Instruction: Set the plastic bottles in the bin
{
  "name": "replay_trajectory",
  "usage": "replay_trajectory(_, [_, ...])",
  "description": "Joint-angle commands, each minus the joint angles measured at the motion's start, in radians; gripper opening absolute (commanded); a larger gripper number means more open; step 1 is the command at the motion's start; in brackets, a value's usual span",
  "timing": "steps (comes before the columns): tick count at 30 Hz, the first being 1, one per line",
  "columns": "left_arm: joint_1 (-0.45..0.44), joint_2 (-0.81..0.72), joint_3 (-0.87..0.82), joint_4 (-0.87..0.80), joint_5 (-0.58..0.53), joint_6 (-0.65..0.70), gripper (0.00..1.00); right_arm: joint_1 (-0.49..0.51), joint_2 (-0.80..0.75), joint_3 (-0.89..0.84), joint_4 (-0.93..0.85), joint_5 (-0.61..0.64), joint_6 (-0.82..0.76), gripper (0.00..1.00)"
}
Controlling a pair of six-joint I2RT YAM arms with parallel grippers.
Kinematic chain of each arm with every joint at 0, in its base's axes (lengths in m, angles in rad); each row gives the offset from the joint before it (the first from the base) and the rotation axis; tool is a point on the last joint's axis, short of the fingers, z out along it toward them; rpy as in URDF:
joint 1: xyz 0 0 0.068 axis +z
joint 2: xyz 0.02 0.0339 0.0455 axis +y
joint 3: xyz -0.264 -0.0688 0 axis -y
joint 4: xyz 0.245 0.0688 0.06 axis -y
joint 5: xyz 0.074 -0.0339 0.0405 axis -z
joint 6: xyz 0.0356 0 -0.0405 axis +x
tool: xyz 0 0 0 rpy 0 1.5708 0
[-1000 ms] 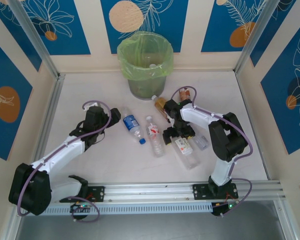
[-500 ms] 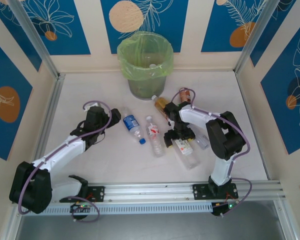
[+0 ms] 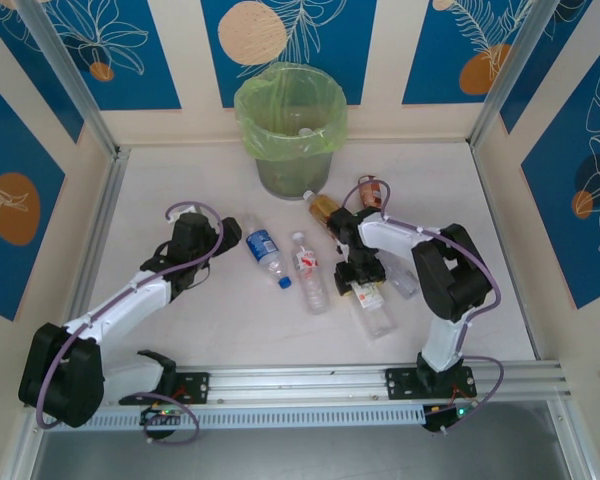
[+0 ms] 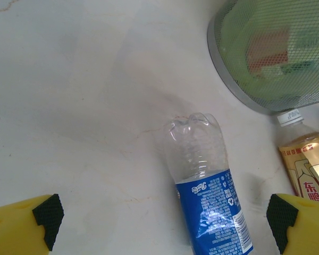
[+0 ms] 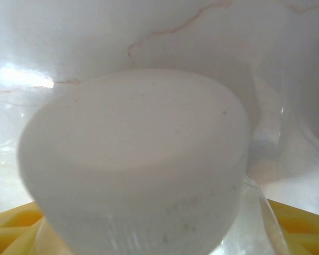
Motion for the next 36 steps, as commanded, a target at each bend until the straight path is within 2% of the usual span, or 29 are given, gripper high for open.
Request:
replay_trajectory(1, [0.011, 0.003, -0.003, -0.018, -0.014, 0.008, 1.00, -0.001, -0.080, 0.002, 0.003, 0.028, 0.001, 0.65])
replay_trajectory(9, [0.011, 0.015, 0.018, -0.034, -0.001, 0.022, 1.00, -0.024, -0.209, 0.033, 0.014, 0.042, -0.006, 0.61])
replay_trajectory(16, [0.012, 0.052, 0.040, 0.018, 0.083, 0.065, 1.00, -0.083, -0.327, 0.057, 0.115, 0.029, 0.003, 0.58])
replay_trajectory(26, [0.013, 0.038, 0.039, 0.040, 0.079, 0.115, 1.00, -0.243, -0.464, 0.057, 0.422, -0.208, 0.104, 0.54])
replay_trajectory(36, [0.012, 0.036, 0.028, 0.059, 0.076, 0.120, 1.00, -0.288, -0.447, 0.196, 0.658, -0.361, 0.139, 0.53])
